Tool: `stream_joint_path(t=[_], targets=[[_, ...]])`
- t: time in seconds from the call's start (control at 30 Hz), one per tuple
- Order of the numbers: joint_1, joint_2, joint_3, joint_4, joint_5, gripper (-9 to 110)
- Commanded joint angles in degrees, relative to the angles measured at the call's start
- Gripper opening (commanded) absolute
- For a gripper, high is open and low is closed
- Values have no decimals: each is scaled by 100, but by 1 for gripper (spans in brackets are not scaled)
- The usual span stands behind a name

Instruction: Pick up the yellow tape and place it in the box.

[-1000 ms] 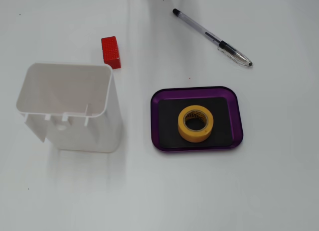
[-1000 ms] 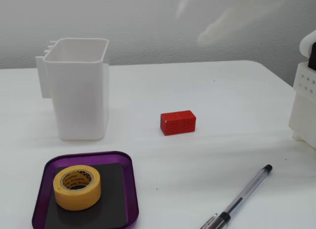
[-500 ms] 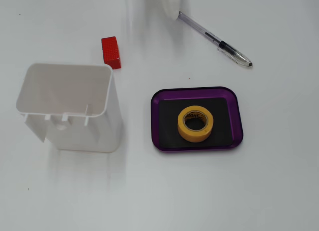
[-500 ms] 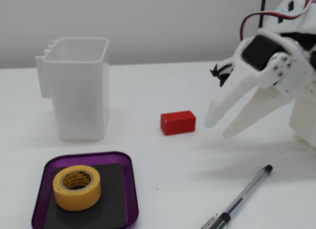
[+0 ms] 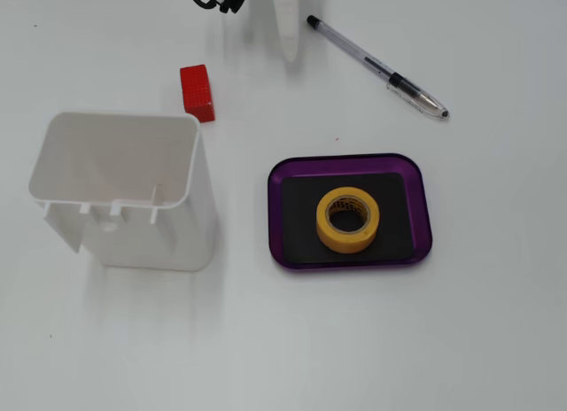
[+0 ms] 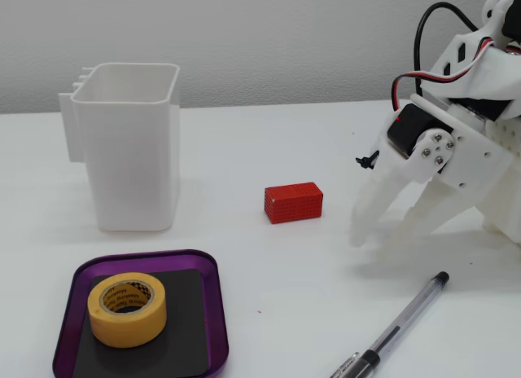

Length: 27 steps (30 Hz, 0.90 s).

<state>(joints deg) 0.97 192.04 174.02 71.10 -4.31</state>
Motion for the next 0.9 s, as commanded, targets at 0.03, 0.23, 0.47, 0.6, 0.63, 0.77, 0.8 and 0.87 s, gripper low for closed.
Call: stream_joint_path(t=[0.03, 0.23, 0.47, 0.6, 0.63, 0.77, 0.8, 0.87], targets=[[44, 536, 53, -53, 26, 0], [9, 536, 70, -62, -35, 0], [9, 536, 70, -62, -35, 0], [9, 536, 70, -62, -35, 0], [9, 536, 70, -62, -35, 0], [9, 536, 70, -62, -35, 0], [9, 536, 70, -62, -35, 0], [9, 536, 70, -62, -35, 0]])
